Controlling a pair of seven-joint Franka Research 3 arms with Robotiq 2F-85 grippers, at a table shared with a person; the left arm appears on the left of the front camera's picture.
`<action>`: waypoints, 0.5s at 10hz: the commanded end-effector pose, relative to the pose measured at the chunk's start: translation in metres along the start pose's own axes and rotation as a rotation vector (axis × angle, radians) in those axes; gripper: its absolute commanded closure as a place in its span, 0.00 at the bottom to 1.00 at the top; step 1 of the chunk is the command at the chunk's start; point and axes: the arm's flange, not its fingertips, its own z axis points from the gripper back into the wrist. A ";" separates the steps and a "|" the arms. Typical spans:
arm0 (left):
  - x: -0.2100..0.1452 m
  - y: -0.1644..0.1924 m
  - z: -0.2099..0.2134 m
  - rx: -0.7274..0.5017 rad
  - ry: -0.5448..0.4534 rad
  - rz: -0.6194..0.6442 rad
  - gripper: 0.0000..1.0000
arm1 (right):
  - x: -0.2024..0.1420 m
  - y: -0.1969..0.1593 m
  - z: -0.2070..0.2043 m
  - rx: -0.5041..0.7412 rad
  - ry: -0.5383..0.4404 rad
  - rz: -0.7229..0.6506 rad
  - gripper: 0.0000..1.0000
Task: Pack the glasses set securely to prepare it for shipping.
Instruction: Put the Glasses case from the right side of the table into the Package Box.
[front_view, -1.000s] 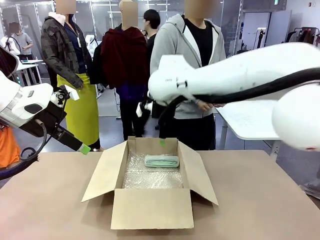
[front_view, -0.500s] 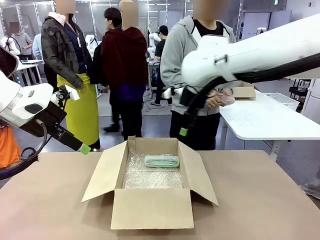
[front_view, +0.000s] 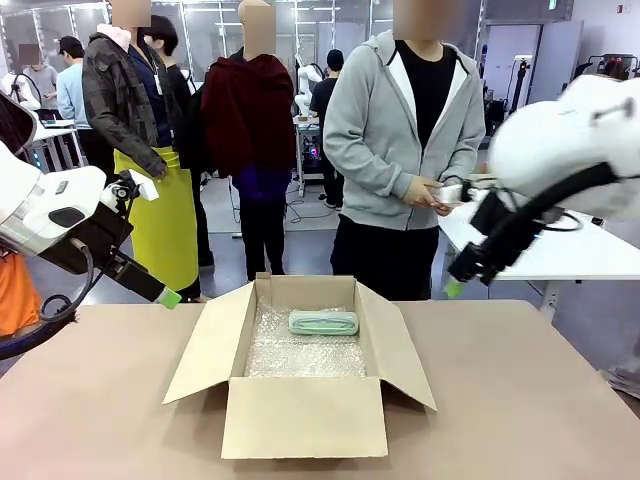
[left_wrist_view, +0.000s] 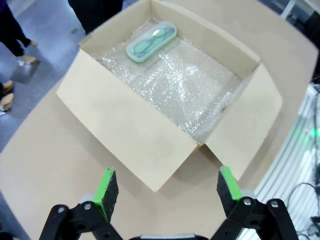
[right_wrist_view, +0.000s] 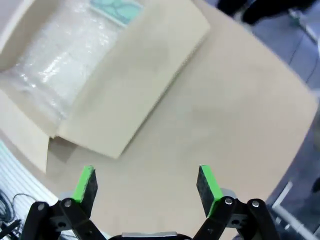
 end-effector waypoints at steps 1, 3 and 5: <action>-0.001 0.001 0.001 -0.011 -0.006 -0.001 0.00 | -0.031 0.000 0.021 -0.006 -0.043 -0.138 0.00; -0.001 0.001 0.001 -0.011 -0.006 -0.001 0.00 | -0.069 -0.017 0.031 -0.107 -0.082 -0.248 0.00; -0.001 0.001 0.001 -0.011 -0.006 -0.001 0.00 | -0.068 -0.017 0.027 -0.172 -0.127 -0.158 0.00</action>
